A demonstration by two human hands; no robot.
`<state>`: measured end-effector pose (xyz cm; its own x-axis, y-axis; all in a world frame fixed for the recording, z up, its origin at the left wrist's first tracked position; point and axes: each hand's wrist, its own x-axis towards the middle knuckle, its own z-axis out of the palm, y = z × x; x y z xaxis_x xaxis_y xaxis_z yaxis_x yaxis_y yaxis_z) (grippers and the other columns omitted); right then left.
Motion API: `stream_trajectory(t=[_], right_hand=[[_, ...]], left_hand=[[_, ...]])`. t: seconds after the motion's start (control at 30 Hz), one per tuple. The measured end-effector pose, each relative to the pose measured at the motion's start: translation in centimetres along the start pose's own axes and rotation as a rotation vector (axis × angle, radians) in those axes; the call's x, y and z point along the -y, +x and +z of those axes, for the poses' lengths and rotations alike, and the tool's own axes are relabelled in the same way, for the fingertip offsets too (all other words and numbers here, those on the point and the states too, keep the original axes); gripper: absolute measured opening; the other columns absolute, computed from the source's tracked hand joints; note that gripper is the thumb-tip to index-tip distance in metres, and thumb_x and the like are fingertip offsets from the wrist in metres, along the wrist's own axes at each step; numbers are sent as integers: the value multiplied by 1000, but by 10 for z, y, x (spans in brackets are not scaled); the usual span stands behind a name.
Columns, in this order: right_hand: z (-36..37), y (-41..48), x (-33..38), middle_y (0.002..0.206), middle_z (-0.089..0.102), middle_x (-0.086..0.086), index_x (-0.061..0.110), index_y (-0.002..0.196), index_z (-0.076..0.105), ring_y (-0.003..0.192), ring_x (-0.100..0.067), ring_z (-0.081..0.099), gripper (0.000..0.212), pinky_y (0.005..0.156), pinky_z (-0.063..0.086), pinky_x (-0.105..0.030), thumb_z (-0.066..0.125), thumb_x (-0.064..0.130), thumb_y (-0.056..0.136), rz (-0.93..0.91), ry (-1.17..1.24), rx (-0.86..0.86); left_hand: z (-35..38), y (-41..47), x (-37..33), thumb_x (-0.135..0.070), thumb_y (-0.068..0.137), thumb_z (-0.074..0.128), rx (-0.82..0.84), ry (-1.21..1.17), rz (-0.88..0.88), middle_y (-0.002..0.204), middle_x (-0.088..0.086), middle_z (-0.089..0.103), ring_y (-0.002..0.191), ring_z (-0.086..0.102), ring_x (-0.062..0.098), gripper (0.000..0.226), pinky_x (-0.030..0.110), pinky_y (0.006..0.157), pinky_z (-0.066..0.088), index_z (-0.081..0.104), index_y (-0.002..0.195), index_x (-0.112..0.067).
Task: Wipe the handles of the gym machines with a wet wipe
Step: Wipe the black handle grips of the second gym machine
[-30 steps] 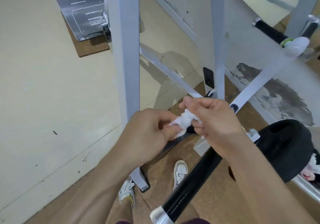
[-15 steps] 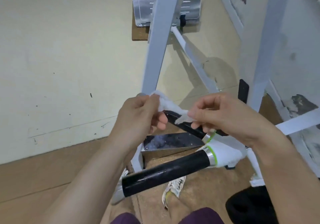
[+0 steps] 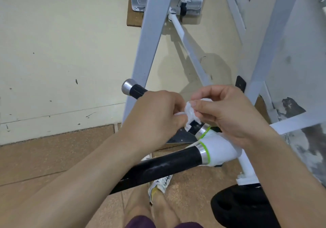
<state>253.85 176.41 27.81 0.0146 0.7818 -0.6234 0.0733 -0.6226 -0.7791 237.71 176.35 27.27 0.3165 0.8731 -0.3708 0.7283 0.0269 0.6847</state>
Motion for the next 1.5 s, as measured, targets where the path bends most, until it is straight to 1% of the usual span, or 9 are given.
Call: stream_trajectory(t=[0.23, 0.3, 0.53, 0.7, 0.83, 1.0, 1.1, 1.3, 1.5], right_hand=[[-8, -16, 8, 86, 76, -1, 16, 93, 77, 84, -16, 71, 17, 81, 56, -28, 77, 20, 76, -82, -469, 219], [-12, -12, 2, 83, 75, 3, 19, 84, 77, 81, -18, 68, 9, 80, 55, -40, 78, 19, 76, -189, -667, 153], [-11, -10, -16, 76, 69, 12, 23, 75, 72, 76, -10, 56, 7, 66, 45, -27, 71, 16, 75, -599, -1107, -20], [-16, 1, -13, 60, 55, 18, 21, 72, 73, 57, 2, 47, 2, 60, 42, -21, 74, 20, 74, -569, -1049, -31], [-16, -6, -7, 54, 62, 3, 17, 66, 69, 54, -18, 57, 10, 54, 48, -31, 71, 16, 76, -593, -1238, -23], [-17, -1, -5, 63, 56, 6, 19, 72, 63, 61, -9, 51, 21, 57, 40, -28, 74, 37, 72, -484, -1056, 191], [-7, -4, -9, 73, 57, 3, 18, 71, 64, 62, -13, 51, 14, 55, 41, -28, 77, 25, 72, -605, -1128, 215], [12, 0, -13, 61, 35, 1, 9, 51, 56, 45, -19, 36, 38, 39, 25, -19, 89, -3, 36, -833, -1342, 214], [-15, 11, -7, 71, 49, 11, 25, 68, 67, 62, -4, 45, 14, 54, 30, -12, 80, 30, 72, -517, -1058, 296]], left_hand=[[8, 1, 3, -47, 83, 52, 2, 119, 103, 58, 0, 57, 58, 55, 17, 32, 29, 52, 39, 59, 69, -20], [11, -3, 4, -42, 89, 53, 54, 139, 137, 67, -2, 62, 65, 58, 15, 25, 26, 57, 40, 65, 77, -23], [22, -19, 9, -49, 83, 62, -44, 63, 20, 74, -11, 64, 69, 56, 3, 19, 14, 57, 38, 62, 80, -30], [34, -16, 0, -50, 83, 60, -115, 74, -99, 68, -4, 63, 65, 56, 8, 28, 19, 56, 38, 59, 75, -22], [42, -16, -9, -45, 87, 58, -116, 201, -112, 61, 2, 60, 59, 56, 17, 36, 23, 49, 32, 64, 68, -15], [34, -20, -7, -35, 87, 59, 70, 137, -249, 71, -2, 67, 66, 61, 13, 22, 26, 57, 43, 71, 76, -21], [25, -29, 6, -31, 89, 59, 25, 39, -371, 78, -13, 66, 77, 61, 8, 12, 28, 68, 49, 71, 90, -31], [30, -31, 2, -31, 90, 55, -109, 15, -375, 62, -16, 56, 65, 54, 4, 13, 24, 56, 38, 68, 91, -36], [33, -24, -4, -44, 82, 67, -95, -87, -338, 73, -15, 65, 72, 58, -2, 13, 17, 61, 43, 65, 82, -32]])
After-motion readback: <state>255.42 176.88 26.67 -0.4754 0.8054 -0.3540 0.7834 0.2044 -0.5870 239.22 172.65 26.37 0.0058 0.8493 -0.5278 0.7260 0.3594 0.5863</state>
